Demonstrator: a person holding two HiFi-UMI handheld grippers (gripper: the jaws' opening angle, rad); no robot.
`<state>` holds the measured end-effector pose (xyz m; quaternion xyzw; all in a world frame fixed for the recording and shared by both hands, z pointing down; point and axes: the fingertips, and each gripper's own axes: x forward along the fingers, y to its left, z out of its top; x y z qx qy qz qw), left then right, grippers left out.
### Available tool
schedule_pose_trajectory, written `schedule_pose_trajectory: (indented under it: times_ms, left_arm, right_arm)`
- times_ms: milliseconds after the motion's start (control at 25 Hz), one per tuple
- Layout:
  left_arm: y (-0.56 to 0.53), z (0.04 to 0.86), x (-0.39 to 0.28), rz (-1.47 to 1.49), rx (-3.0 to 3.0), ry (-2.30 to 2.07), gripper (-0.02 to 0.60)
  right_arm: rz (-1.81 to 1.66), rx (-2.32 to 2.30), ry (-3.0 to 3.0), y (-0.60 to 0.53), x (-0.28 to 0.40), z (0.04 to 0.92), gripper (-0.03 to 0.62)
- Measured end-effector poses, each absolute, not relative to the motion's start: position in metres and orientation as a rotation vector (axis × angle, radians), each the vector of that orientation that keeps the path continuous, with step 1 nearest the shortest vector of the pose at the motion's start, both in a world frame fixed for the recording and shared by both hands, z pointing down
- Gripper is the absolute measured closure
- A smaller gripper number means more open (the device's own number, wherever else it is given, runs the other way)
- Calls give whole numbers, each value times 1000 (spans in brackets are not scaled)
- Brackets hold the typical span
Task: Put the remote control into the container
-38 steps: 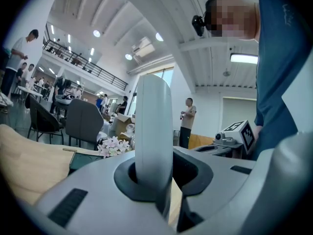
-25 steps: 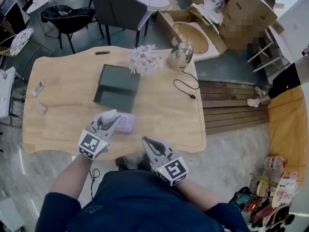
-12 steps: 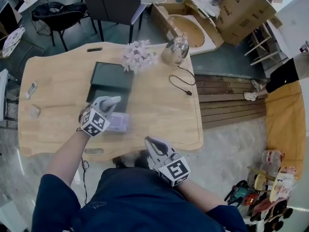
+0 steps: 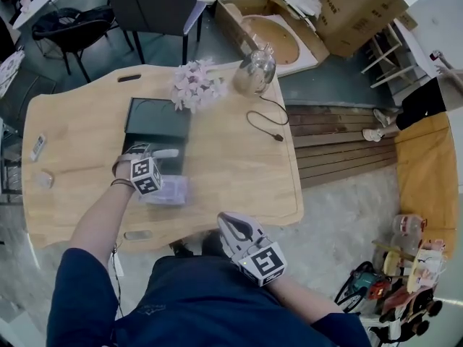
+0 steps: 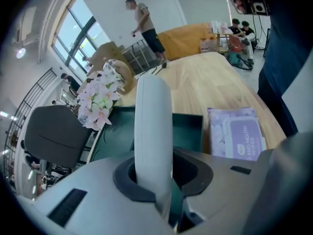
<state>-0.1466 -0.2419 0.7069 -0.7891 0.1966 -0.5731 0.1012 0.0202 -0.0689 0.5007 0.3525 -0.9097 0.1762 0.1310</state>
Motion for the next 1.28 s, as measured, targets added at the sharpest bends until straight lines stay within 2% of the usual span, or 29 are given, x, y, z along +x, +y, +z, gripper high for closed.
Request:
schedule_pose_trajectory:
  times_ms: [480, 1160, 1280]
  left_arm:
    - [-267, 757, -157, -1903, -2091, 351, 502]
    - [-262, 777, -163, -2049, -2097, 232, 499]
    - [-258, 776, -163, -2087, -2113, 196, 464]
  right_arm:
    - [512, 1018, -2613, -74, 19, 511, 574]
    - [539, 1052, -2574, -68, 23, 519, 574]
    - [535, 1051, -2575, -68, 24, 518, 574]
